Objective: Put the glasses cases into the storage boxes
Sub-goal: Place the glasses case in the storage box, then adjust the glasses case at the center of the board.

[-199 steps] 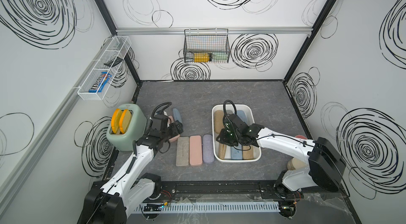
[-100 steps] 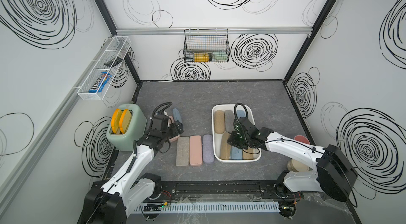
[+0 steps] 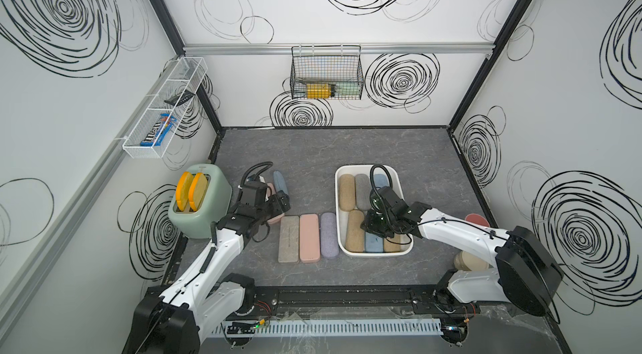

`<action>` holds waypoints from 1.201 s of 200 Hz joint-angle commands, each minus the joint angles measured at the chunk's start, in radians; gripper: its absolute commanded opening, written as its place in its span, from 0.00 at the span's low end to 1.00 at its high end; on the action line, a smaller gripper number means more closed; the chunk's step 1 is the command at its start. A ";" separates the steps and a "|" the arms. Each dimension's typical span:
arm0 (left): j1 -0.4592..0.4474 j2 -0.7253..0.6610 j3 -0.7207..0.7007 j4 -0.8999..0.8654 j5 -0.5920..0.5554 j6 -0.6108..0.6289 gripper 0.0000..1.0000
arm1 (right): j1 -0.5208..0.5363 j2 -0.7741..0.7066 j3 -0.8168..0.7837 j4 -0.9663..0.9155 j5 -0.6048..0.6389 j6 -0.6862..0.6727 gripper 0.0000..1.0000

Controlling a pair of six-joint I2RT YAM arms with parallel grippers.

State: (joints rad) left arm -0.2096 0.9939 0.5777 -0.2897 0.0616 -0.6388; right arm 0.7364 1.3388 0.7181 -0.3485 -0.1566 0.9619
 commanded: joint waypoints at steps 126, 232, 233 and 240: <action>0.266 0.161 0.089 0.082 0.104 -0.027 0.74 | 0.009 -0.408 0.033 -0.118 0.010 -0.161 0.59; 0.145 0.542 0.317 0.129 0.073 -0.028 0.50 | 0.005 -0.512 0.020 -0.147 0.036 -0.159 0.59; 0.144 0.545 0.317 0.132 0.076 -0.028 0.50 | 0.005 -0.513 0.021 -0.148 0.037 -0.160 0.59; 0.134 0.554 0.318 0.149 0.085 -0.031 0.49 | 0.002 -0.523 0.032 -0.158 0.041 -0.163 0.59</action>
State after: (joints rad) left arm -0.0521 1.5047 0.8757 -0.1963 0.1322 -0.6762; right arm 0.7414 0.8494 0.7303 -0.4610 -0.1448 0.8097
